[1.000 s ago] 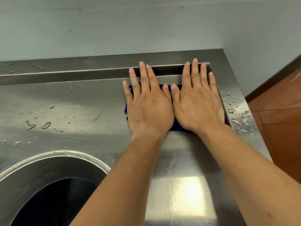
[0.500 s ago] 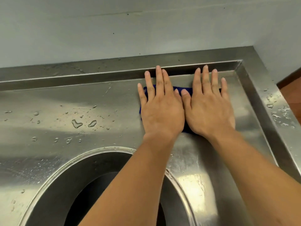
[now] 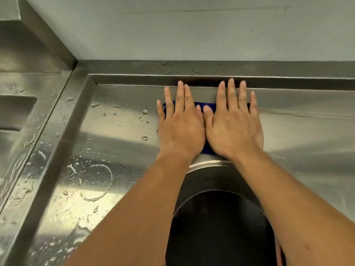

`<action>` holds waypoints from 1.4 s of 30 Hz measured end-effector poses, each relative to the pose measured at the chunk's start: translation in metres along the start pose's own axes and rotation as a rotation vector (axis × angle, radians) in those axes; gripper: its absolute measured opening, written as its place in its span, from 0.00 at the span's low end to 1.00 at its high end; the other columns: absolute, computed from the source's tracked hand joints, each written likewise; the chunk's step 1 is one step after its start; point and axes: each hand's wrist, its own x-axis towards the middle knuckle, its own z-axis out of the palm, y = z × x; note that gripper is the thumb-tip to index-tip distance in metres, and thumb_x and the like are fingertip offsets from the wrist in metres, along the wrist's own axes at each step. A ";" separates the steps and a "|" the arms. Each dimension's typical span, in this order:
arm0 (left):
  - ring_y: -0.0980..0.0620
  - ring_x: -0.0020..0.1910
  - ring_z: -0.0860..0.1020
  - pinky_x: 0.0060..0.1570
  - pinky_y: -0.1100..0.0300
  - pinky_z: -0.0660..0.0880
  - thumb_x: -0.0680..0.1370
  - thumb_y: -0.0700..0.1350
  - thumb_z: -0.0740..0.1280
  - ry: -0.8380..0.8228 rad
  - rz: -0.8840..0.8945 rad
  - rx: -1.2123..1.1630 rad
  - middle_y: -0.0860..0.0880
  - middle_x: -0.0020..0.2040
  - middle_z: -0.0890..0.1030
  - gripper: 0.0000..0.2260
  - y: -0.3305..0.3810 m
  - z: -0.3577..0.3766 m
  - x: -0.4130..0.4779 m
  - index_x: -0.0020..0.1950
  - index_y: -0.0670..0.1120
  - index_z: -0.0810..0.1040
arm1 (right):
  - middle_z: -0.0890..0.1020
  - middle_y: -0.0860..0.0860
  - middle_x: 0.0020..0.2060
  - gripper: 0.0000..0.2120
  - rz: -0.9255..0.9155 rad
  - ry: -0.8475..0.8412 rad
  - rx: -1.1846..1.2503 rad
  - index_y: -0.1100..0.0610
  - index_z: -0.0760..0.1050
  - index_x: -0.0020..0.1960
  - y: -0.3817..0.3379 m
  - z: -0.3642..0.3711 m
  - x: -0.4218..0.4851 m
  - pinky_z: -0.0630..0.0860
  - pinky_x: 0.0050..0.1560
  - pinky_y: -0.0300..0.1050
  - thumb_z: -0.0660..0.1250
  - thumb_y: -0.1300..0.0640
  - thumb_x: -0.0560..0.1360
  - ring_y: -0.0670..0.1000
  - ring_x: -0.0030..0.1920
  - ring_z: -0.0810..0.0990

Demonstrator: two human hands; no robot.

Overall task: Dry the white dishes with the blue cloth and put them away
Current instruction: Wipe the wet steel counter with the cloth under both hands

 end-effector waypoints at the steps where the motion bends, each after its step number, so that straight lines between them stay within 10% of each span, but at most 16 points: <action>1: 0.43 0.86 0.36 0.83 0.45 0.36 0.88 0.53 0.43 0.002 -0.015 0.003 0.48 0.88 0.41 0.28 -0.016 -0.005 0.000 0.86 0.45 0.41 | 0.48 0.58 0.83 0.34 -0.017 -0.005 0.003 0.58 0.42 0.83 -0.016 0.002 0.001 0.41 0.81 0.57 0.38 0.40 0.83 0.58 0.83 0.42; 17: 0.39 0.86 0.39 0.82 0.42 0.36 0.89 0.51 0.43 0.057 -0.111 0.208 0.41 0.88 0.44 0.28 -0.183 -0.054 0.025 0.86 0.40 0.44 | 0.42 0.60 0.83 0.33 -0.158 0.080 0.012 0.59 0.40 0.83 -0.188 0.033 0.038 0.40 0.80 0.60 0.44 0.44 0.84 0.61 0.82 0.39; 42: 0.46 0.86 0.36 0.82 0.42 0.33 0.86 0.53 0.36 -0.134 -0.044 0.273 0.44 0.87 0.39 0.29 -0.215 -0.075 -0.085 0.85 0.42 0.37 | 0.48 0.58 0.83 0.32 -0.249 -0.031 0.000 0.59 0.43 0.83 -0.210 0.031 -0.071 0.40 0.80 0.58 0.41 0.45 0.84 0.59 0.83 0.43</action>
